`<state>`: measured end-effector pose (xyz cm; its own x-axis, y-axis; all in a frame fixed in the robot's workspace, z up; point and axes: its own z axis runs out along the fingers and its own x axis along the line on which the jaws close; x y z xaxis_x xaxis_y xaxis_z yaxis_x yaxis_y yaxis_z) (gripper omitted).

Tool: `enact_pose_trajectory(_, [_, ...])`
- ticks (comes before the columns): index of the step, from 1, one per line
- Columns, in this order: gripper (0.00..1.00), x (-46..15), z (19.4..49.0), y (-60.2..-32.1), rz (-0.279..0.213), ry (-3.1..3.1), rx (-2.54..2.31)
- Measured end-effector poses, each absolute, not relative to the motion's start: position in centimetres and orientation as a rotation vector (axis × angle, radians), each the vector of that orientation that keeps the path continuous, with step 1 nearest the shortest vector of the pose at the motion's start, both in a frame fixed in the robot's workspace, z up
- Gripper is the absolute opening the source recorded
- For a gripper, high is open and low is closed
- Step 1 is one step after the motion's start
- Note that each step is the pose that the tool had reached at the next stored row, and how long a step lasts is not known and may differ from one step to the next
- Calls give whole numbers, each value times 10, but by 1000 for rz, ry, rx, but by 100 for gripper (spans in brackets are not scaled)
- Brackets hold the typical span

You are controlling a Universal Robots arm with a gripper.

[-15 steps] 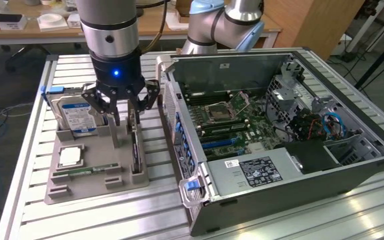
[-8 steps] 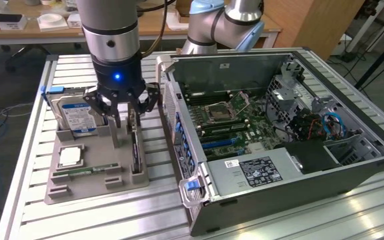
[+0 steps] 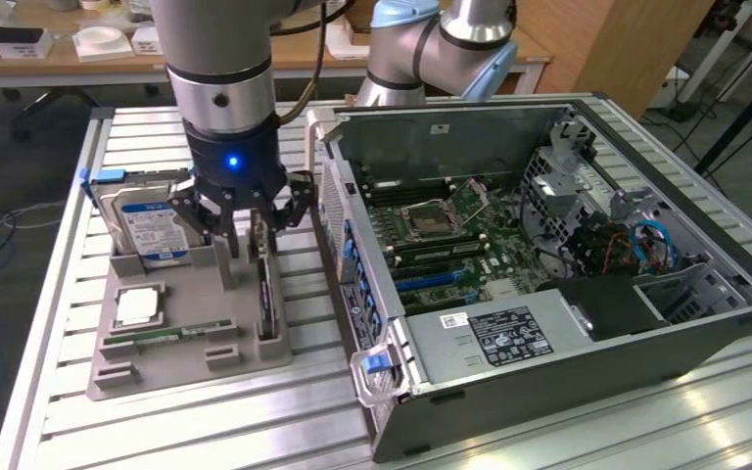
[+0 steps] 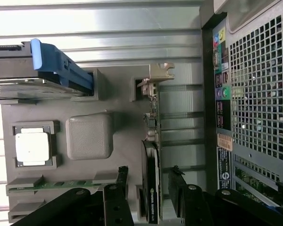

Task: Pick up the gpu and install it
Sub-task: 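Pick up the gpu and move the gpu toward the slot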

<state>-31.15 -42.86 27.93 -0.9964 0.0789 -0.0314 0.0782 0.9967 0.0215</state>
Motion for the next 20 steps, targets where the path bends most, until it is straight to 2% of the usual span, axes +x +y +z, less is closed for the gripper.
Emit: enact_pose_trajectory(20, [47, -308, 252, -439, 21, 3102, 122])
